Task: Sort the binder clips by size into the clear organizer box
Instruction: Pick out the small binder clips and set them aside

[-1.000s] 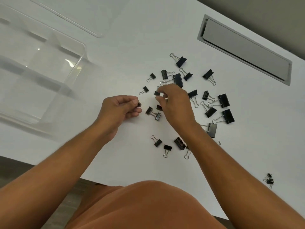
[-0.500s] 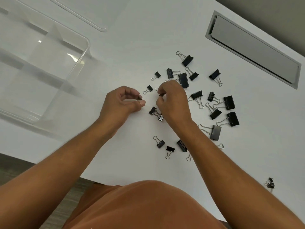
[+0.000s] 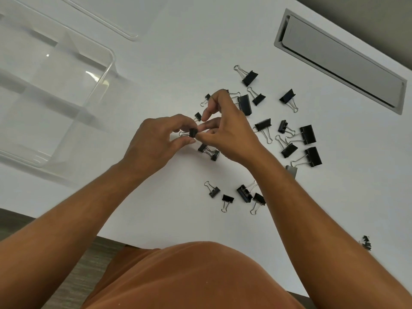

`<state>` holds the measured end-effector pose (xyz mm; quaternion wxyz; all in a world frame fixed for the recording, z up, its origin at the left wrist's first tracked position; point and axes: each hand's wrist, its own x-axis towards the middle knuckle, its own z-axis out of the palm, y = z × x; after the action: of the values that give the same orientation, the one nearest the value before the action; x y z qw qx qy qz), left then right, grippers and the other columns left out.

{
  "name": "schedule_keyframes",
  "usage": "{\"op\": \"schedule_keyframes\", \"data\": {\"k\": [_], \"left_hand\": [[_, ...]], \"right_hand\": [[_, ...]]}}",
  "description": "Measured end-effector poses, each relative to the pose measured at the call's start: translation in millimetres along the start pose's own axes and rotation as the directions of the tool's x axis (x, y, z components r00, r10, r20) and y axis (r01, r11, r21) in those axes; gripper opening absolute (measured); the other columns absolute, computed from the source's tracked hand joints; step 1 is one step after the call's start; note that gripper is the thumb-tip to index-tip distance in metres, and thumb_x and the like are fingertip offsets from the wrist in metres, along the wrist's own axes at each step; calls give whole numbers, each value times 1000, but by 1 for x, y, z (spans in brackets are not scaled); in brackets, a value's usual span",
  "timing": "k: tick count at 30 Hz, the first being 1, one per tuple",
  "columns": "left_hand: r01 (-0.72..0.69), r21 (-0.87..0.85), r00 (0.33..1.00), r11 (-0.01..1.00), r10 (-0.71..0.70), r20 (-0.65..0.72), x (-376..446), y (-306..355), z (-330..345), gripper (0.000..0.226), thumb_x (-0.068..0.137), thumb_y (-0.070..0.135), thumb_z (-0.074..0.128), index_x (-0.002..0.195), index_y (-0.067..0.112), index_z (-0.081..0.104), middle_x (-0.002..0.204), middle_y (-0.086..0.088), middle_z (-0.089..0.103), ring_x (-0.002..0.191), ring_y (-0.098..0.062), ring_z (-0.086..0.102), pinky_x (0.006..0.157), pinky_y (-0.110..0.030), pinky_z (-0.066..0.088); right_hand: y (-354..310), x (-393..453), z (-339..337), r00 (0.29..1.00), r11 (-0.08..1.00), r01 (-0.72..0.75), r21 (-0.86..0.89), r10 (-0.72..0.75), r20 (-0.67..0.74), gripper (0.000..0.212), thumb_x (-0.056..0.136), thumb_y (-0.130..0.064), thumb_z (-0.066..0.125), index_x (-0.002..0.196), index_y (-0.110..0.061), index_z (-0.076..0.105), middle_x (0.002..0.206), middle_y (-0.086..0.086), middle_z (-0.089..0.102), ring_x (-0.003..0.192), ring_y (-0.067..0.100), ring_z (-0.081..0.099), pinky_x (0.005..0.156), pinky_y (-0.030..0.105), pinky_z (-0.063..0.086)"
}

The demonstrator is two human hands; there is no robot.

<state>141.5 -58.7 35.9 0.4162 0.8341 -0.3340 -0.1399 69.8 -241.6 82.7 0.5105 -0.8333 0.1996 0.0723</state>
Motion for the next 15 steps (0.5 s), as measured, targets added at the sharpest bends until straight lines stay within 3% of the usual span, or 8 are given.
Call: {"op": "schedule_keyframes", "data": {"k": [2, 4, 6, 9, 10, 12, 15], "left_hand": [[13, -43, 1000, 999, -13, -1, 0, -1, 0, 27, 85, 17, 87, 110, 18, 76, 98, 10, 78, 91, -2, 72, 85, -1, 44], [44, -61, 999, 997, -46, -21, 1, -4, 0, 24, 87, 13, 85, 109, 19, 77, 96, 12, 77, 94, -2, 72, 88, -7, 51], [96, -71, 993, 993, -100, -61, 2, -10, 3, 23, 88, 11, 82, 108, 20, 78, 96, 10, 78, 92, -3, 73, 91, -22, 58], [163, -88, 978, 983, -173, -115, 4, -13, 9, 22, 89, 11, 80, 108, 21, 78, 98, 9, 78, 89, -9, 73, 89, -34, 60], [172, -92, 975, 981, -183, -123, 6, -13, 10, 22, 89, 11, 80, 108, 21, 78, 98, 9, 78, 89, -10, 73, 89, -34, 60], [168, -91, 976, 982, -178, -124, 13, -12, 14, 20, 89, 11, 79, 107, 19, 77, 99, 7, 78, 89, -12, 72, 88, -33, 58], [149, -65, 983, 987, -155, -98, 23, -11, 20, 22, 90, 12, 78, 110, 19, 75, 101, 5, 78, 91, -14, 72, 88, -34, 58]], "right_hand": [[4, 4, 2, 1000, 994, -22, 111, 21, 15, 46, 82, -2, 77, 108, -19, 43, 111, 6, 63, 89, 17, 78, 74, 49, 65], [11, 10, 3, 999, 986, -39, 162, 40, -4, 41, 86, -5, 77, 110, -19, 47, 111, 7, 66, 87, 19, 78, 67, 37, 59], [19, 18, 5, 995, 1000, -13, 29, 15, -94, 32, 90, -7, 72, 112, -22, 55, 109, -1, 68, 86, 16, 75, 67, 26, 50], [30, 28, 9, 986, 958, 72, -276, -110, -123, 41, 91, 3, 62, 125, -20, 64, 123, -4, 65, 101, 10, 64, 81, 13, 46], [32, 31, 12, 986, 936, 94, -338, -135, -100, 45, 91, 4, 61, 130, -17, 65, 128, -2, 66, 107, 11, 62, 87, 14, 46], [35, 36, 18, 984, 910, 125, -396, -165, -69, 46, 91, 6, 62, 133, -12, 65, 129, 5, 68, 116, 20, 64, 99, 30, 52], [34, 40, 25, 981, 898, 132, -419, -178, -74, 37, 92, 0, 66, 127, -11, 68, 116, 6, 71, 105, 22, 66, 93, 40, 54]]}}
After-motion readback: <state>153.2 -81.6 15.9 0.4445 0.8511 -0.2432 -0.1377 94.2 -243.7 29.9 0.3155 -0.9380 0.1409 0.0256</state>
